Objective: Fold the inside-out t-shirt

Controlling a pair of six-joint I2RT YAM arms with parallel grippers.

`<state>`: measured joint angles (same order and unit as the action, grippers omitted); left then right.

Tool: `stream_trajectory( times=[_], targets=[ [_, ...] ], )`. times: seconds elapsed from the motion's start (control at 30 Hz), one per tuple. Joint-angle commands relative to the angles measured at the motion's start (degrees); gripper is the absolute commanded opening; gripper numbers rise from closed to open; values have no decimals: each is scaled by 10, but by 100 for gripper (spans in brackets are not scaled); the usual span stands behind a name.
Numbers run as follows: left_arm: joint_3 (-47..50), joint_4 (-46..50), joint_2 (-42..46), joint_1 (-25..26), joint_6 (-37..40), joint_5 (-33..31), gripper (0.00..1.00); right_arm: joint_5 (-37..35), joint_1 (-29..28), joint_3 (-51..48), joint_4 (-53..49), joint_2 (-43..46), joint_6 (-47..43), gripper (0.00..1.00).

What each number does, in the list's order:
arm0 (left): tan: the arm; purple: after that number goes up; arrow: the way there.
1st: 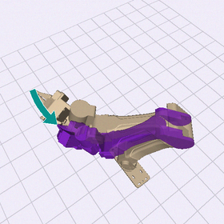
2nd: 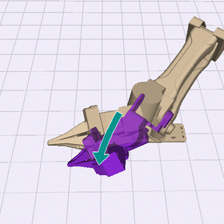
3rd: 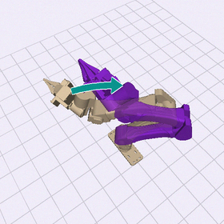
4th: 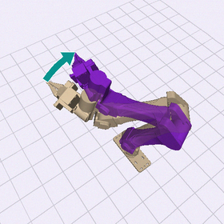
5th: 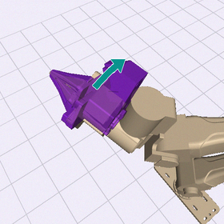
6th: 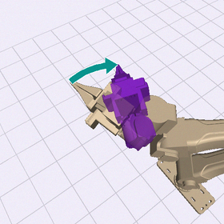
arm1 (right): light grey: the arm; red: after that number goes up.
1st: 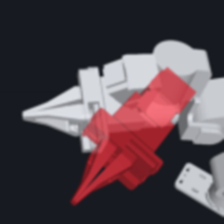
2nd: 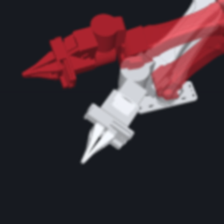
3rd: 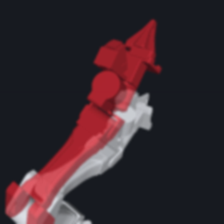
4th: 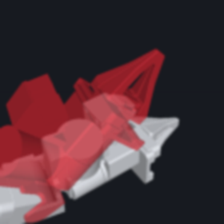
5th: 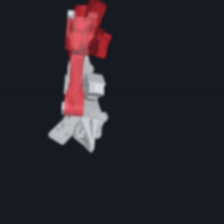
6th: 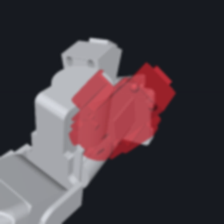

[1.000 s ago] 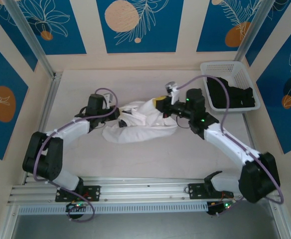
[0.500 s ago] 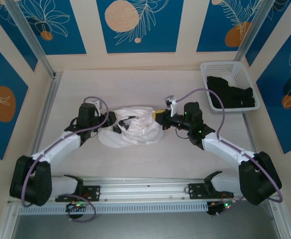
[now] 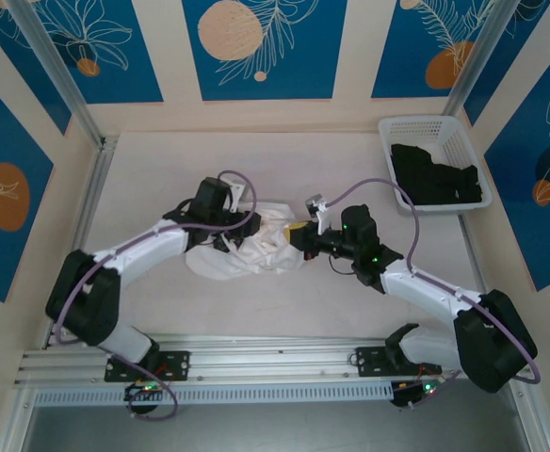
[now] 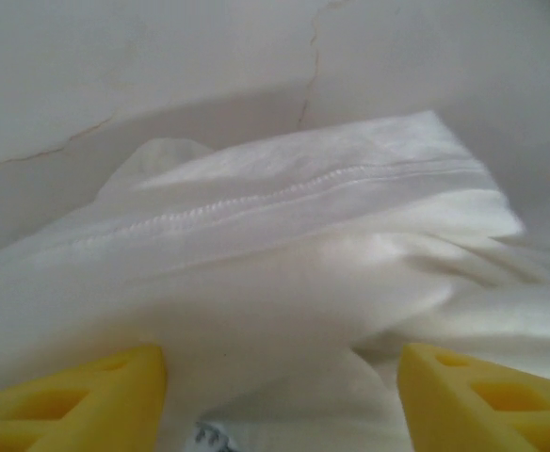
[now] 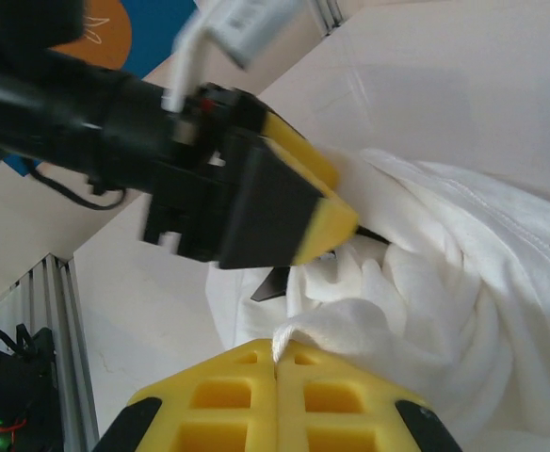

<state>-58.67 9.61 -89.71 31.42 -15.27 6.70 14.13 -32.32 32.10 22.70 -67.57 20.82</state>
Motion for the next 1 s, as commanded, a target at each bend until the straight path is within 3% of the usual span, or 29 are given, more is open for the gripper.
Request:
stream_trajectory(
  times=[0.0, 0.13, 0.23, 0.6, 0.8, 0.97],
  targets=[
    [-58, 65, -63, 5, 35, -13, 55, -11, -5, 0, -9, 24, -5, 0],
    [-121, 96, -101, -9, 22, -19, 14, -17, -3, 20, -37, 58, -24, 0],
    [-152, 106, -97, -29, 2, -20, 0, -18, -4, 34, -49, 98, -33, 0],
    [-184, 137, -80, -81, -13, -137, 0, -17, -1, -22, -29, 222, -42, 0],
    [-160, 109, -36, -111, -24, -95, 0, -9, 2, -77, -10, 229, -29, 0],
    [-107, 46, 44, -142, -47, -1, 0, -22, 3, -120, -19, 253, -19, 0]
  ],
)
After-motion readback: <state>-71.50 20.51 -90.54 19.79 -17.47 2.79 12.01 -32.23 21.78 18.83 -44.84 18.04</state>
